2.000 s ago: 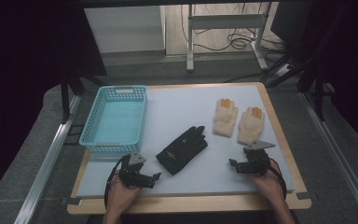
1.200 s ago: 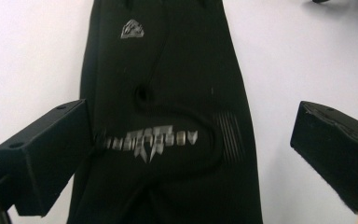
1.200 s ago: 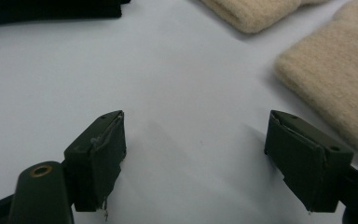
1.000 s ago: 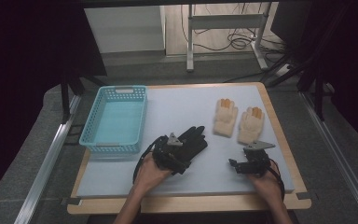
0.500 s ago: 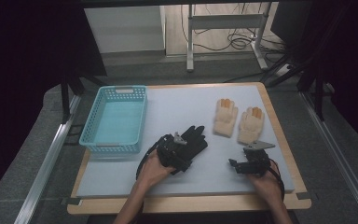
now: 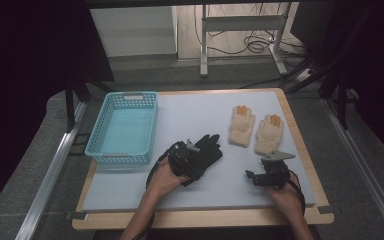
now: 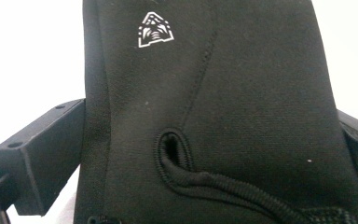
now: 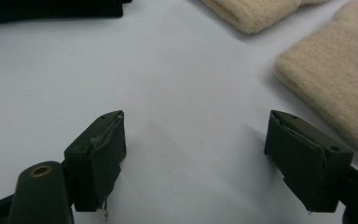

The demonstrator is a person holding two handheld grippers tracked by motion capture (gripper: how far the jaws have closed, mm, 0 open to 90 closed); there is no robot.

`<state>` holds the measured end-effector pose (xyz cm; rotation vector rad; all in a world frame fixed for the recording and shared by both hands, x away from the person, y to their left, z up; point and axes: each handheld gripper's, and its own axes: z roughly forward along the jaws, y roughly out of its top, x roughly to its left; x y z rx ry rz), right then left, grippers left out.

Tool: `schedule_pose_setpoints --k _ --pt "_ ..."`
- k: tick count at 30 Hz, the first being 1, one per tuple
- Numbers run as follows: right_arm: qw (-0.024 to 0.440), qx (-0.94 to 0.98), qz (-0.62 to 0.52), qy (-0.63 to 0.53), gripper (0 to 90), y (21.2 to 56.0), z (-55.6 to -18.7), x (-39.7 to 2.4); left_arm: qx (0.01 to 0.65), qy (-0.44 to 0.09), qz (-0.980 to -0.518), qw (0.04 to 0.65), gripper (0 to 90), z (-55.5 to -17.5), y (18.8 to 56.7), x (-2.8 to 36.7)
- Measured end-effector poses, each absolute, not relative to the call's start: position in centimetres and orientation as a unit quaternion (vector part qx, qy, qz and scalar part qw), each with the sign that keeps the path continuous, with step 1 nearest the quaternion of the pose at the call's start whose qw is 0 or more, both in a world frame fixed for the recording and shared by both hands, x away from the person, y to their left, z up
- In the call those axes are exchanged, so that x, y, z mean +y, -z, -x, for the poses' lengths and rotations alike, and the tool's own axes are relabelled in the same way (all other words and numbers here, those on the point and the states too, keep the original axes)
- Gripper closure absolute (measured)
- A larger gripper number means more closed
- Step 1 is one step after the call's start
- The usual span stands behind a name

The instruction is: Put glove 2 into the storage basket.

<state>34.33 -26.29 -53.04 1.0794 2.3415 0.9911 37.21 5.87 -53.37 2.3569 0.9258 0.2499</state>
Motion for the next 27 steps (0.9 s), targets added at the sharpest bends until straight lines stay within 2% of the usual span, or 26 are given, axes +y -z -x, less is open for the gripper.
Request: schedule_pose_setpoints --k 2,4,9,15,19,27 --pt "0.189 0.833 -0.383 -0.352 20.1 53.0 -34.3 -26.3 0.348 -0.091 -0.887 0.291 0.5 -37.2 53.3 5.8" --pt "0.189 0.833 -0.384 -0.352 20.1 53.0 -34.3 -26.3 0.354 -0.092 -0.885 0.288 5.8 -37.2 53.0 5.9" --pt "0.189 0.833 -0.384 -0.352 20.1 53.0 -34.3 -26.3 0.350 -0.110 -0.889 0.275 39.1 -36.6 52.0 5.9" --pt "0.189 0.833 -0.383 -0.352 20.1 53.0 -34.3 -26.3 0.353 -0.126 -0.886 0.273 62.3 -36.3 51.7 5.9" --pt "0.189 0.833 -0.384 -0.352 20.1 53.0 -34.3 -26.3 0.364 -0.113 -0.879 0.287 66.3 -36.5 51.4 6.3" --pt "0.188 0.832 -0.384 -0.352 20.1 53.0 -34.3 -26.3 0.389 -0.127 -0.861 0.302 65.1 -37.1 49.1 6.9"
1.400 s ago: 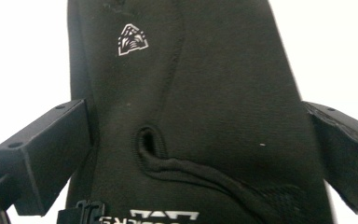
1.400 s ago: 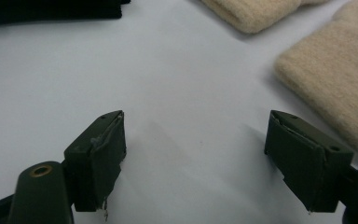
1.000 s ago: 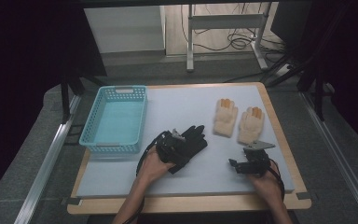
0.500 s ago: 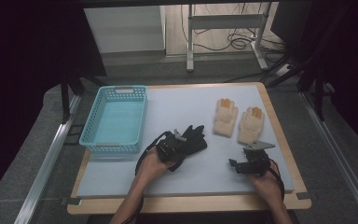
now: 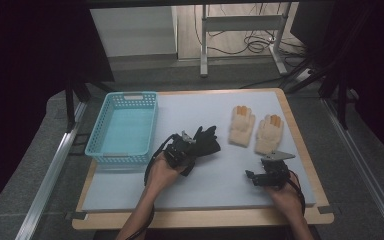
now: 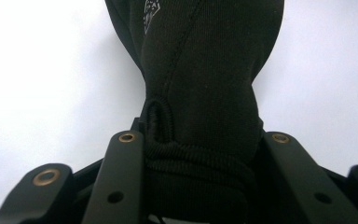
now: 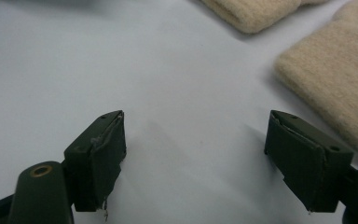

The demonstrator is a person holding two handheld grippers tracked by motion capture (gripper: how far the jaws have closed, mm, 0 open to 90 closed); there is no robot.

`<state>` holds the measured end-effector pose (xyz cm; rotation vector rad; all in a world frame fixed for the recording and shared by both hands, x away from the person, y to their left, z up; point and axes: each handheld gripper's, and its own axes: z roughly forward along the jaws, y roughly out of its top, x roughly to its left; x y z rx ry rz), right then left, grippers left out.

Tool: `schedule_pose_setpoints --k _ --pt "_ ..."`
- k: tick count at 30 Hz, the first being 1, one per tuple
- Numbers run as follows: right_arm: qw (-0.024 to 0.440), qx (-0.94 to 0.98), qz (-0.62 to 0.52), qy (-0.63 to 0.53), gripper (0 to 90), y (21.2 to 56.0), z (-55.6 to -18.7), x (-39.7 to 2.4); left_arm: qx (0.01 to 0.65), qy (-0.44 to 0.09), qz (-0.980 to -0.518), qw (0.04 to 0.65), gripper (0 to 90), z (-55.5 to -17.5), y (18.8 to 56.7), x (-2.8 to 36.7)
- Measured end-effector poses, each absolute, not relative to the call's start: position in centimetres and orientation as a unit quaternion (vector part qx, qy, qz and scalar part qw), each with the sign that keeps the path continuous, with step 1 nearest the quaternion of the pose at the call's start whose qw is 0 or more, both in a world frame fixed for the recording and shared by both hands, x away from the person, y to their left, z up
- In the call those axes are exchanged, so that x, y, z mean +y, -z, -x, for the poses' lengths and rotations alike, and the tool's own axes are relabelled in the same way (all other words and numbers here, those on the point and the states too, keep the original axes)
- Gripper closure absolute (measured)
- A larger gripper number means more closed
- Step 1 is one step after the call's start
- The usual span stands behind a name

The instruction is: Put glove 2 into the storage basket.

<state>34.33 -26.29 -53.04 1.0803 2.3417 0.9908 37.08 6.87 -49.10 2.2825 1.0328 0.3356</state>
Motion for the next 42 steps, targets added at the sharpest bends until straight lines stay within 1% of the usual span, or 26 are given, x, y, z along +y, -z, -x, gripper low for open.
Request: schedule_pose_setpoints --k 11,16,24,31,42 --pt "0.189 0.832 -0.384 -0.353 20.1 53.0 -34.3 -26.3 0.414 -0.151 -0.842 0.311 64.2 -38.7 44.5 8.2" --pt "0.189 0.832 -0.384 -0.353 20.1 53.0 -34.3 -26.3 0.435 -0.159 -0.831 0.308 64.2 -39.6 43.0 10.2" --pt "0.189 0.832 -0.384 -0.353 20.0 53.0 -34.3 -26.3 0.472 -0.180 -0.807 0.305 63.4 -40.5 41.3 14.6" --pt "0.189 0.832 -0.384 -0.353 20.1 53.0 -34.3 -26.3 0.520 -0.196 -0.774 0.302 62.6 -41.1 41.3 19.4" --pt "0.188 0.832 -0.384 -0.353 20.1 53.0 -34.3 -26.3 0.596 -0.202 -0.728 0.272 62.6 -42.3 44.1 26.5"
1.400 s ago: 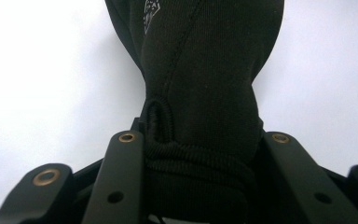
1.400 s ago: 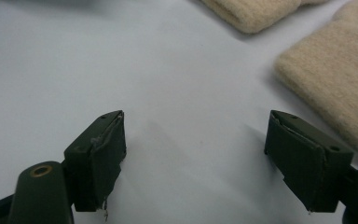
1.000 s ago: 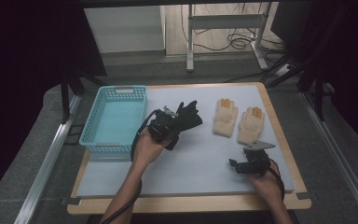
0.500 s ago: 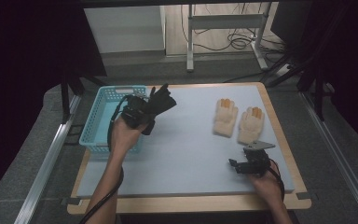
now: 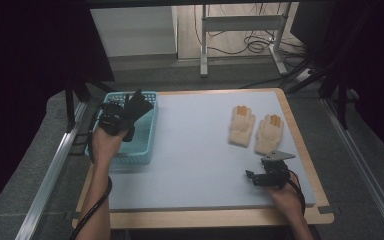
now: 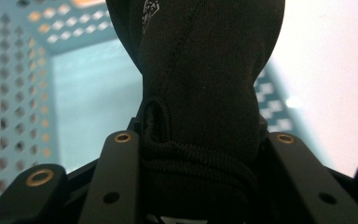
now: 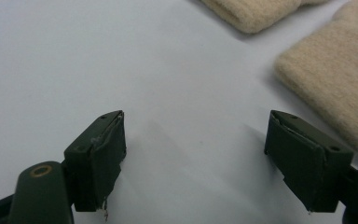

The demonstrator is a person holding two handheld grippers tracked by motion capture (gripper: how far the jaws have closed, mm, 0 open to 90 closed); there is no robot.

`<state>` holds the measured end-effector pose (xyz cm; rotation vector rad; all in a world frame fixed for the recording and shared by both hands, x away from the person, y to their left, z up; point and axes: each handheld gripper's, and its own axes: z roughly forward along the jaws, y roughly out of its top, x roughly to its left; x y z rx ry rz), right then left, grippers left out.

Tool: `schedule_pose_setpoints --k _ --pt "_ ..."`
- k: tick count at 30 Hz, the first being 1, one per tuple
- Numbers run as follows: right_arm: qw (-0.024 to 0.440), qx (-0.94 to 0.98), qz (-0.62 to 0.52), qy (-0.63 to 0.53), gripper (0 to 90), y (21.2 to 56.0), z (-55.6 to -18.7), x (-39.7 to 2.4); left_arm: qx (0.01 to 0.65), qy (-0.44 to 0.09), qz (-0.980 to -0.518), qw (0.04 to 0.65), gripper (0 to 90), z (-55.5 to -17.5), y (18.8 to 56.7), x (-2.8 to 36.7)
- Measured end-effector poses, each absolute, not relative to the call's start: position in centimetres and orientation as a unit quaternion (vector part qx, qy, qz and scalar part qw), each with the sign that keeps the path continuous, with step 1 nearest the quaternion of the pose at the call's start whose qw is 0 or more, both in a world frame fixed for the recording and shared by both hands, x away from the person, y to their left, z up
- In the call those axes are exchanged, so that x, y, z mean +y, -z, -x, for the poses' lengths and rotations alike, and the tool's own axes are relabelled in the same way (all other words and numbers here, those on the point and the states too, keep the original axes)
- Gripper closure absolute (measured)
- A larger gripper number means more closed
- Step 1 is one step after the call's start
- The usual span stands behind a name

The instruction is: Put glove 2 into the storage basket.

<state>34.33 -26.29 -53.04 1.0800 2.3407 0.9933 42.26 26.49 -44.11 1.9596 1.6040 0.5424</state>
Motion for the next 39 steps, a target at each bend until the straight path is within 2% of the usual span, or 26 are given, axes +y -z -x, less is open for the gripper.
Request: schedule_pose_setpoints --k 11,24,26,29,32,39 --pt "0.188 0.832 -0.384 -0.353 20.1 53.0 -34.3 -26.3 0.638 -0.186 -0.711 0.230 62.0 -44.1 46.6 30.0" --pt "0.188 0.832 -0.384 -0.353 20.1 53.0 -34.3 -26.3 0.662 -0.160 -0.716 0.158 57.9 -46.1 48.4 31.2" --pt "0.188 0.832 -0.384 -0.353 20.1 53.0 -34.3 -26.3 0.661 -0.161 -0.717 0.151 51.7 -46.5 48.7 31.2" --pt "0.188 0.832 -0.384 -0.353 20.1 53.0 -34.3 -26.3 0.661 -0.169 -0.718 0.134 33.9 -46.9 48.9 31.1" --pt "0.188 0.832 -0.384 -0.353 20.1 53.0 -34.3 -26.3 0.656 -0.157 -0.725 0.142 23.1 -46.9 48.9 31.0" --pt "0.188 0.832 -0.384 -0.353 20.1 53.0 -34.3 -26.3 0.644 -0.157 -0.729 0.168 10.6 -46.4 48.0 31.1"
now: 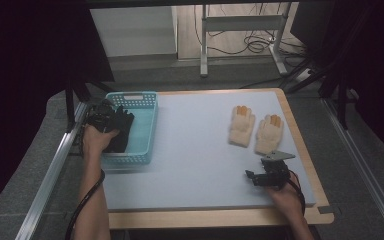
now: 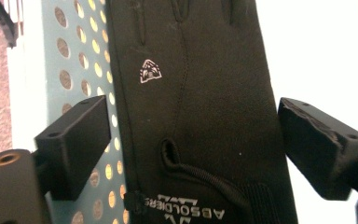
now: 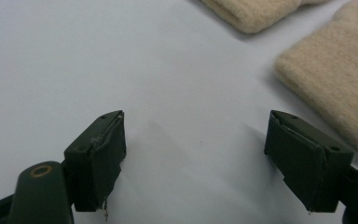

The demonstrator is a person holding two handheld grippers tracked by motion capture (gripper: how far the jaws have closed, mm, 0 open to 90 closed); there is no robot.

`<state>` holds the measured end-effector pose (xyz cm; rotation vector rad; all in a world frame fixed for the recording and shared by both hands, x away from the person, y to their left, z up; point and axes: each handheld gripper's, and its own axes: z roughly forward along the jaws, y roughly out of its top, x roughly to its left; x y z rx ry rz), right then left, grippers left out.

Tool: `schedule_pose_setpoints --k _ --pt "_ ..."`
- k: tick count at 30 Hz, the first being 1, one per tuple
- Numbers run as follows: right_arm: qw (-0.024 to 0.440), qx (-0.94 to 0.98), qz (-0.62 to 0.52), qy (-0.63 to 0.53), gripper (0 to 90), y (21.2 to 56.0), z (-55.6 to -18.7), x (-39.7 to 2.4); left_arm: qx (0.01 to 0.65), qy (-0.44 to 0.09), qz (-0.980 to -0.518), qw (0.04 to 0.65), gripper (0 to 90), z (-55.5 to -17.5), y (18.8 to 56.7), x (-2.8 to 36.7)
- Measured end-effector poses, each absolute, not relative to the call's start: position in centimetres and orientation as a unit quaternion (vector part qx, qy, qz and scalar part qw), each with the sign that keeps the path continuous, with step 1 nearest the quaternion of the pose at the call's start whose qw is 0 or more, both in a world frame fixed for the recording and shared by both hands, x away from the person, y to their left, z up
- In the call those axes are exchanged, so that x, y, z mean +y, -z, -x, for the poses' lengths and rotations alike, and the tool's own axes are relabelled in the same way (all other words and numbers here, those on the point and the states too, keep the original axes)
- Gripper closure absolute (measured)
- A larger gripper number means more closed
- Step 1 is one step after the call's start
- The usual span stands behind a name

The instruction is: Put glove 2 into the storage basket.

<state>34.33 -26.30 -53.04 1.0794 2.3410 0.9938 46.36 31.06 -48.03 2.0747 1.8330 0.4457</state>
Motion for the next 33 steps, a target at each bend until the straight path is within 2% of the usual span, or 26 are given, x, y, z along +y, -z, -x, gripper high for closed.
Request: schedule_pose_setpoints --k 19,33 --pt "0.188 0.832 -0.384 -0.353 20.1 53.0 -34.3 -26.3 0.611 -0.158 -0.704 0.324 2.8 -42.9 46.1 32.0" --pt "0.188 0.832 -0.384 -0.353 20.1 53.0 -34.3 -26.3 0.535 -0.186 -0.739 0.365 0.9 -40.3 44.9 28.1"
